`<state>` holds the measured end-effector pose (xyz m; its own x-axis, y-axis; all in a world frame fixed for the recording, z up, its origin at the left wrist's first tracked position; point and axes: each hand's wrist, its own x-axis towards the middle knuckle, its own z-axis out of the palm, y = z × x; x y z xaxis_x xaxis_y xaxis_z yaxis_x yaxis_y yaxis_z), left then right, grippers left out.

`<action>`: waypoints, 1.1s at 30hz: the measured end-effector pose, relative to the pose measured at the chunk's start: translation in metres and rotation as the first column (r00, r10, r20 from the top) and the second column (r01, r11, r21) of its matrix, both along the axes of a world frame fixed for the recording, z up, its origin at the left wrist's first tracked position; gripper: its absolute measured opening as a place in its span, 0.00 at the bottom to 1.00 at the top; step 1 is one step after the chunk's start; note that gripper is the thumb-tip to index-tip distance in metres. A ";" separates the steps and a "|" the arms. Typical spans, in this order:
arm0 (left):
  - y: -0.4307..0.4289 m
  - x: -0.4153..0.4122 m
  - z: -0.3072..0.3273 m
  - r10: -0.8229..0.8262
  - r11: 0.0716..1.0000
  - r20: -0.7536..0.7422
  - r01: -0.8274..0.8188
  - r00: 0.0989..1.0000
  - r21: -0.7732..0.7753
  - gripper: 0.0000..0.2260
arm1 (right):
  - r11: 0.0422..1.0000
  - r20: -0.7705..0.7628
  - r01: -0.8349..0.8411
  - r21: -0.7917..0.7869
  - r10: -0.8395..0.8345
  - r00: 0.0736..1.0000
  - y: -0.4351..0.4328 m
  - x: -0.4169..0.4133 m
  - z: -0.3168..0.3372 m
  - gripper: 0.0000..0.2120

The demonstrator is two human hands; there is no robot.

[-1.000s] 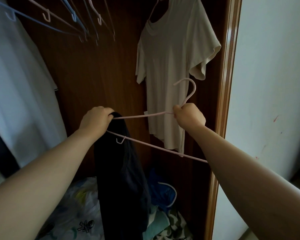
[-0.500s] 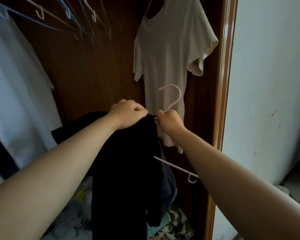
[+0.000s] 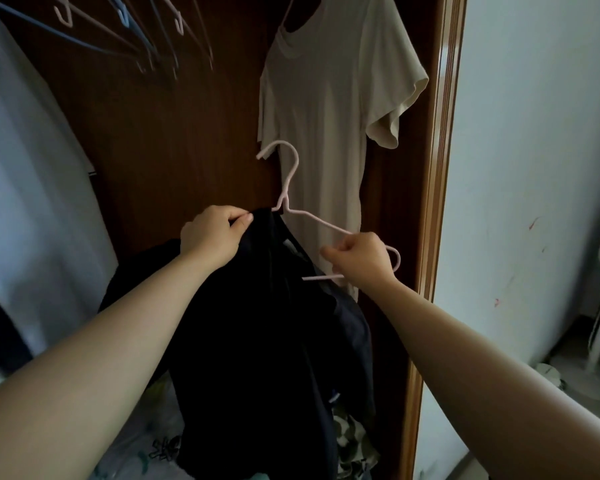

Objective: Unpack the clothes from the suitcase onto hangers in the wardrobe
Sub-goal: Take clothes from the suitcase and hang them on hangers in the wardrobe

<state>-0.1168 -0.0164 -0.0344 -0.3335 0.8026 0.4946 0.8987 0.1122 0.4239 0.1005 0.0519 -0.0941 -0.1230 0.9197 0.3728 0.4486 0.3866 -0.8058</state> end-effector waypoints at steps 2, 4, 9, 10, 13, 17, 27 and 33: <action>-0.002 0.004 0.003 0.036 0.999 0.017 -0.037 0.999 0.033 0.16 | 0.984 0.173 -0.056 -0.171 0.086 0.981 0.004 0.006 -0.010 0.15; -0.004 0.007 0.007 0.032 0.997 0.040 -0.034 0.999 0.062 0.16 | 0.970 0.217 -0.063 -0.235 0.116 0.969 0.005 0.004 -0.021 0.22; -0.008 0.009 0.011 -0.057 0.992 0.076 0.048 0.995 0.120 0.16 | 0.935 0.122 -0.139 -0.327 0.187 0.975 0.007 -0.011 -0.035 0.18; -0.008 0.008 0.011 -0.081 0.989 0.083 0.070 0.993 0.127 0.16 | 0.928 0.096 -0.138 -0.346 0.181 0.979 0.009 -0.015 -0.038 0.13; -0.012 -0.001 0.010 -0.151 0.979 0.103 0.135 0.983 0.150 0.16 | 0.870 -0.027 -0.111 -0.480 0.112 0.993 0.002 -0.021 -0.040 0.13; -0.020 -0.020 0.006 -0.213 0.965 0.135 0.187 0.968 0.182 0.16 | 0.626 -0.376 -0.430 -0.651 0.226 0.899 0.006 -0.015 -0.043 0.18; -0.018 -0.037 -0.007 -0.272 0.955 0.145 0.248 0.951 0.162 0.16 | 0.686 -0.140 -0.319 -0.654 0.304 0.942 0.007 -0.041 -0.054 0.01; -0.018 -0.061 -0.019 -0.205 0.975 0.136 0.190 0.969 0.119 0.16 | 0.679 -0.412 -0.233 -0.696 -0.112 0.904 0.030 -0.011 -0.068 0.07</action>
<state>-0.1778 -0.0343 -0.0530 -0.2483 0.8064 0.5368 0.8259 -0.1133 0.5523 0.0895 0.0817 -0.1618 -0.1925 0.9089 -0.3700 0.0274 -0.3720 -0.9278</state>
